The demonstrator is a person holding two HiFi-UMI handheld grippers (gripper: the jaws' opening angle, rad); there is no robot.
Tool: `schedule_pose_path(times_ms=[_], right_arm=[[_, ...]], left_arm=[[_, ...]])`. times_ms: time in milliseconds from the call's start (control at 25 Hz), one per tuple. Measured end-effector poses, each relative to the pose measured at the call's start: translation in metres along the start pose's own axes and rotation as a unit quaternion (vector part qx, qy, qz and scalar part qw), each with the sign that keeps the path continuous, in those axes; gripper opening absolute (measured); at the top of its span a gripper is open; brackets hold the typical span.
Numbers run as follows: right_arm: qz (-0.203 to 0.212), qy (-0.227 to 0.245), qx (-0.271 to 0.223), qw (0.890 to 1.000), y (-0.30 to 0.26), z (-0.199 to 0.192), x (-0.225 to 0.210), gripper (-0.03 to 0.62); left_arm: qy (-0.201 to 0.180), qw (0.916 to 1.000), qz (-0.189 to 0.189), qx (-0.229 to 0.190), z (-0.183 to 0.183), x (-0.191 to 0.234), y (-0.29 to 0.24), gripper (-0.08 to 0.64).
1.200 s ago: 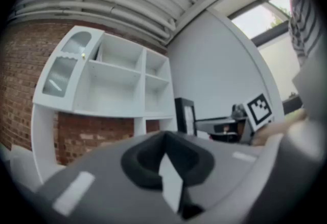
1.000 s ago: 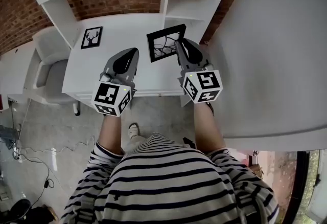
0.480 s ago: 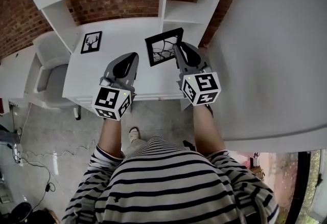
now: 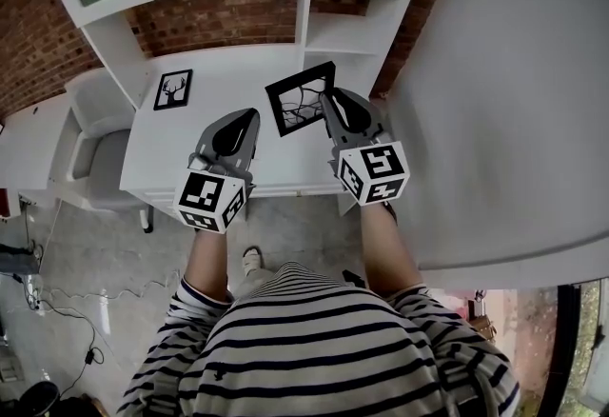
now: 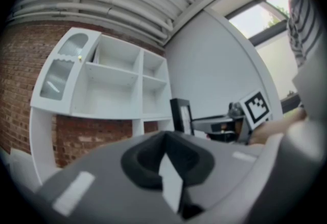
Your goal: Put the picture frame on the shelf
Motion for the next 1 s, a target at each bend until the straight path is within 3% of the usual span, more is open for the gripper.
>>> schedule_pose_path(times_ms=[280,640,1000], right_arm=[[-0.002,0.013,0.006,1.000,0.002,0.000,-0.004,0.060],[-0.013,0.064,0.016,0.998,0.004,0.005,-0.021,0.060],[-0.025,0.173,0.048,0.983,-0.022,0.006,-0.054,0.060]], left_arm=[[-0.002,1.0000,-0.006,0.000,0.001,-0.003,-0.005,0.006],[0.003,0.9996,-0.029,0.001,-0.003,-0.012,-0.027,0.006],[0.005,0.9989,-0.047,0.009,-0.013,-0.001,-0.072,0.006]])
Point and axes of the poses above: the fingertips, and each gripper's own axes: y backward along the fingers, x to its left, z out of its top, the point moved 8 cm from there along y, backward along the fingers, and after that the axes turned 5 degrees about -z, right-handed, at the moved point
